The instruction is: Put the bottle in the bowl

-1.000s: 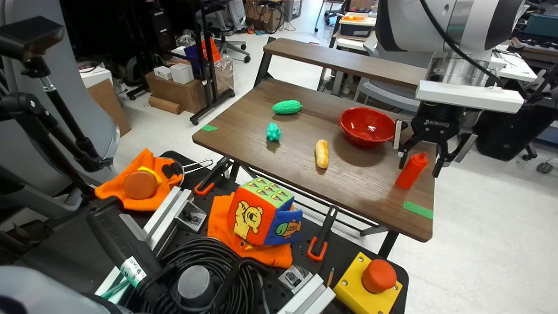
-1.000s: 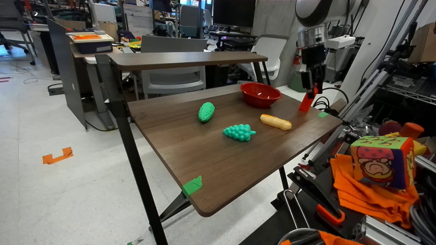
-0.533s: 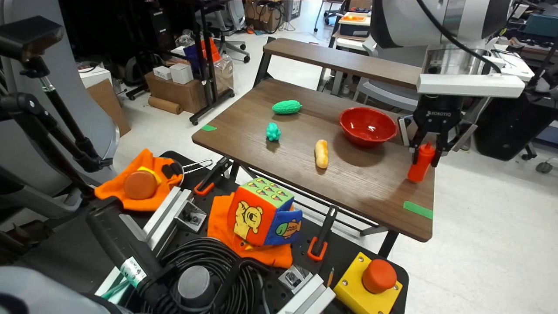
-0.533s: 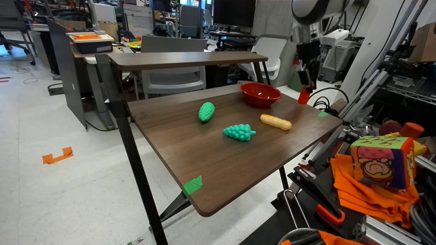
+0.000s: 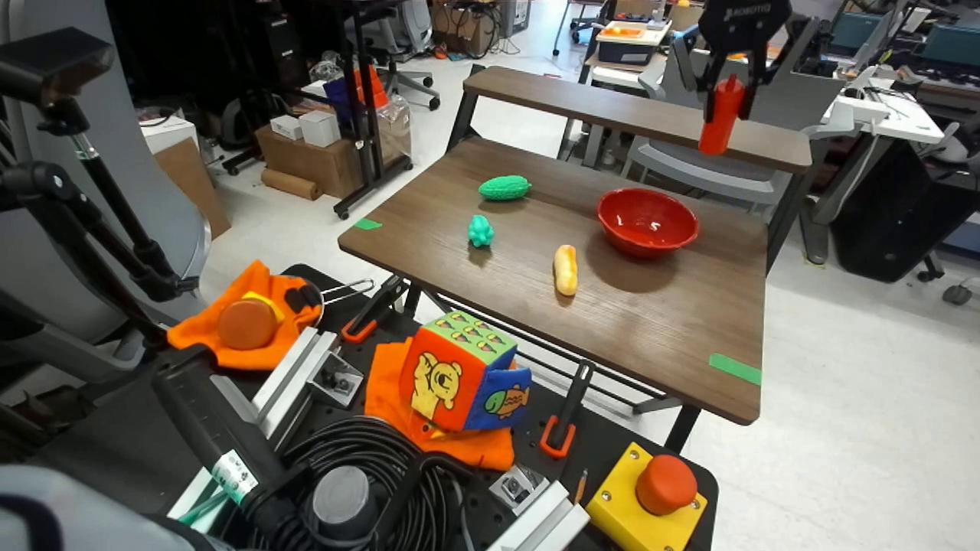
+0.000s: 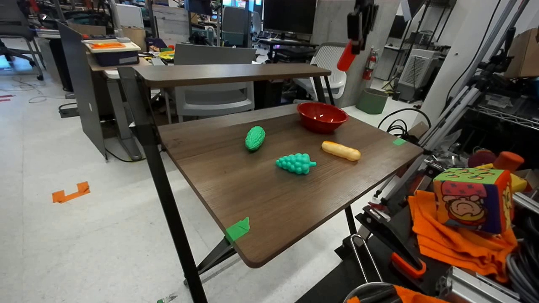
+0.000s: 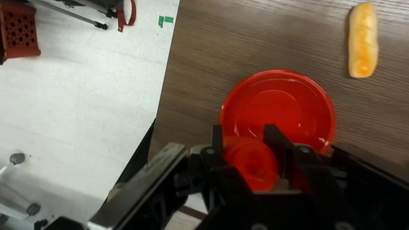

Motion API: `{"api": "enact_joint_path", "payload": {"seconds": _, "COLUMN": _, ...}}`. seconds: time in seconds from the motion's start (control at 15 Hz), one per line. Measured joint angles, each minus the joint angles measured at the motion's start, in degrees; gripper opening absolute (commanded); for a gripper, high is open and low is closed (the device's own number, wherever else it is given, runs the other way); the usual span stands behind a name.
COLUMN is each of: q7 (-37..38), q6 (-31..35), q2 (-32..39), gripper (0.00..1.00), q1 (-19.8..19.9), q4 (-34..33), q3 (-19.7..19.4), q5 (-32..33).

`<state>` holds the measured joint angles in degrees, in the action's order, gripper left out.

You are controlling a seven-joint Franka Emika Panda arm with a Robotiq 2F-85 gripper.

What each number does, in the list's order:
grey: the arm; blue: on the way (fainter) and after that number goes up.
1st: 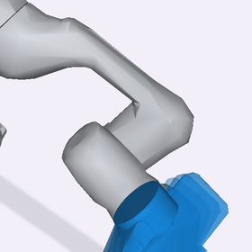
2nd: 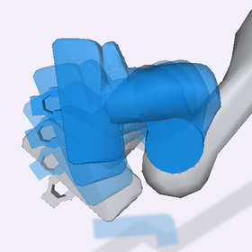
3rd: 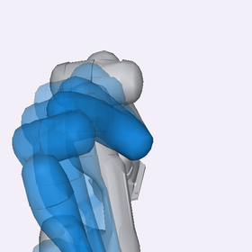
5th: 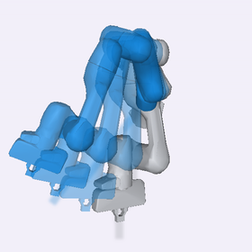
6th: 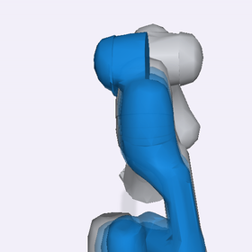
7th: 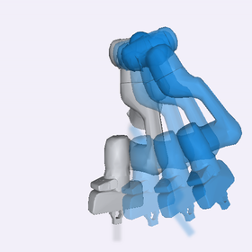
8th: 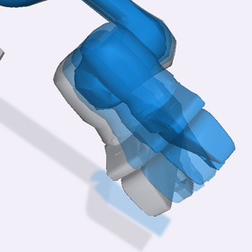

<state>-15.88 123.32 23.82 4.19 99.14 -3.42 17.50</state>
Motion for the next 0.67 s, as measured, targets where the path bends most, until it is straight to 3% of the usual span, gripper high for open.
{"api": "enact_joint_path", "payload": {"seconds": 0.27, "q7": 0.1, "q6": -3.5, "q2": -1.9, "gripper": 0.12, "q1": -1.9, "q4": -0.2, "q3": 1.9, "q5": -0.7}}
{"api": "enact_joint_path", "payload": {"seconds": 0.67, "q7": 0.7, "q6": -4.9, "q2": 4.5, "gripper": 0.12, "q1": -2.4, "q4": -1.5, "q3": 2.2, "q5": -0.8}}
